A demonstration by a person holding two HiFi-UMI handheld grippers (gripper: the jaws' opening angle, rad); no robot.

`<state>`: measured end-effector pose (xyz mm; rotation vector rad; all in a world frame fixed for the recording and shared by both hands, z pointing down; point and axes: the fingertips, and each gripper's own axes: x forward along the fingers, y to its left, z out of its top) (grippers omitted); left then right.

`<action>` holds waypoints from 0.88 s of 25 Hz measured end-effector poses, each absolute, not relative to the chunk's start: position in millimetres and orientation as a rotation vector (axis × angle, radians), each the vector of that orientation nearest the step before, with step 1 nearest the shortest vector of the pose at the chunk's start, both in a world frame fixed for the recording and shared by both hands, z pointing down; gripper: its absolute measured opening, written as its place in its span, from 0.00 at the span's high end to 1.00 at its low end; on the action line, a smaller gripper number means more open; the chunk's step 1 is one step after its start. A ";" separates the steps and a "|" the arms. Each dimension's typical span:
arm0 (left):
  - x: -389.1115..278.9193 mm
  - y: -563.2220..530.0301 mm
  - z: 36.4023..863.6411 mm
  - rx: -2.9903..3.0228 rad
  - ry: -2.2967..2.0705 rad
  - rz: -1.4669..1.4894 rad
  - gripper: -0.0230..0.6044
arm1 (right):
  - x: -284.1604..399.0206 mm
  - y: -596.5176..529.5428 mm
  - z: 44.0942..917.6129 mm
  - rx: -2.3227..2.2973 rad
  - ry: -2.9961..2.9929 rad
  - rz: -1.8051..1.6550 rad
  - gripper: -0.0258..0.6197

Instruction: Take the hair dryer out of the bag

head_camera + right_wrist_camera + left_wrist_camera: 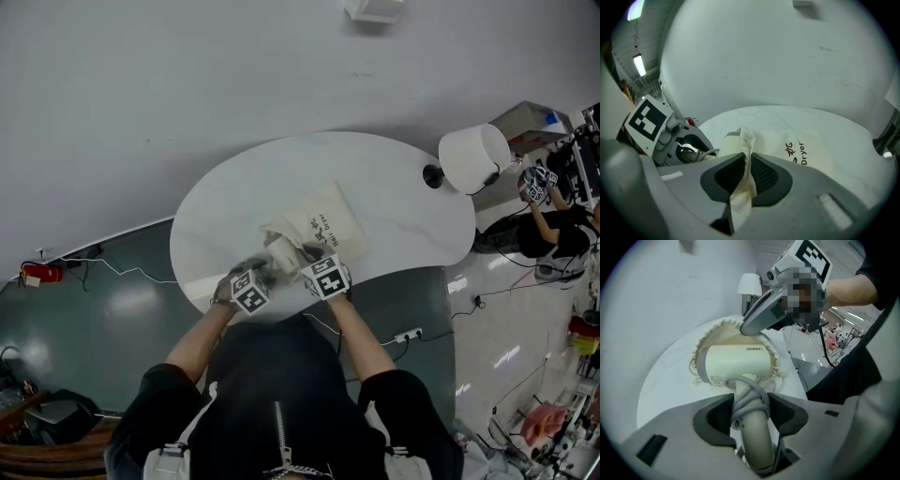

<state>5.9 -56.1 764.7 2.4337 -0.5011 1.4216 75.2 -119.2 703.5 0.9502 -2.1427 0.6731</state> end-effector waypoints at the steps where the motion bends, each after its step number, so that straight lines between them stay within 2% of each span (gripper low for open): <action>1: 2.7 -55.4 762.6 2.430 -0.517 1.409 0.61 | 74.8 -119.1 703.2 0.948 -2.142 0.672 0.90; 22: -54.3 -53.6 710.2 2.336 -0.840 1.117 0.61 | 60.3 -118.9 735.4 0.820 -2.095 0.655 0.88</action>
